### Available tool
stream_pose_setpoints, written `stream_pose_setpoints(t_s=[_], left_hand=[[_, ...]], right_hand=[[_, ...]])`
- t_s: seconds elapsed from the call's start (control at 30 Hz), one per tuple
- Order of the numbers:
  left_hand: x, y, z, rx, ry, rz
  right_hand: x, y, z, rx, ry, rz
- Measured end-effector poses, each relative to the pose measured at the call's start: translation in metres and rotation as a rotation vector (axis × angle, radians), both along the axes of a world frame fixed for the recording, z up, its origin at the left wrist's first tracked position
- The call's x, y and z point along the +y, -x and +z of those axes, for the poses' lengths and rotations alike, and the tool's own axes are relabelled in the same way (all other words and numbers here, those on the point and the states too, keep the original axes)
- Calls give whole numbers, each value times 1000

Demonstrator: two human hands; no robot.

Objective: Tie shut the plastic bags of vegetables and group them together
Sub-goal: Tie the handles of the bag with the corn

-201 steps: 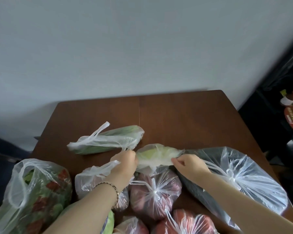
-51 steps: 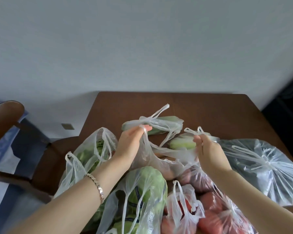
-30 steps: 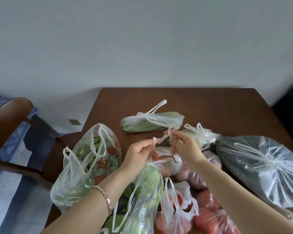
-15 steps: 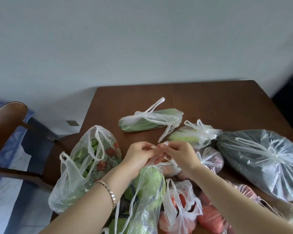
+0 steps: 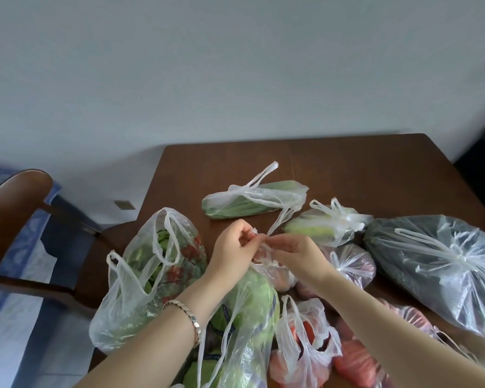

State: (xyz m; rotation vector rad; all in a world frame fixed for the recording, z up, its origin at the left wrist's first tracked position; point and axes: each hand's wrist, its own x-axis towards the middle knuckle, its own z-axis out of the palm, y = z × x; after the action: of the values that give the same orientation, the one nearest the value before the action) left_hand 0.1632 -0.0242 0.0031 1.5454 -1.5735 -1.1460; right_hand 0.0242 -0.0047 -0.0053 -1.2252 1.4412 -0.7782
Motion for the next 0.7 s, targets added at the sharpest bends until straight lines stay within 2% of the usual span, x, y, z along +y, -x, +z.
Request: stream_pose_setpoints(t_s=[0.13,0.3,0.43,0.47,0.53,0.63,0.7], left_hand=[[-1,4,4,96,-144,45],[-2,4,-2,440,-514,82],[-2,-1,2,606,-648,18],[-3,-2,4,566,-636,-35],[-8,-3,8,287,-502,-140],[-28,-15,4,-126,-161,-176],[-37,-30,-7,-424,109,-190]], right_hand=[[6,3,-1,-213,77,-55],[10,1,-6,-114,223,-120],[8,-2,-2,59,212,-41],[7,-3,0,32,179,-37],[1,-4,2,-82,74,-156],[-16,-1,-5,-188,-114,-360],[-24,8,-19,-178,-267,-455]])
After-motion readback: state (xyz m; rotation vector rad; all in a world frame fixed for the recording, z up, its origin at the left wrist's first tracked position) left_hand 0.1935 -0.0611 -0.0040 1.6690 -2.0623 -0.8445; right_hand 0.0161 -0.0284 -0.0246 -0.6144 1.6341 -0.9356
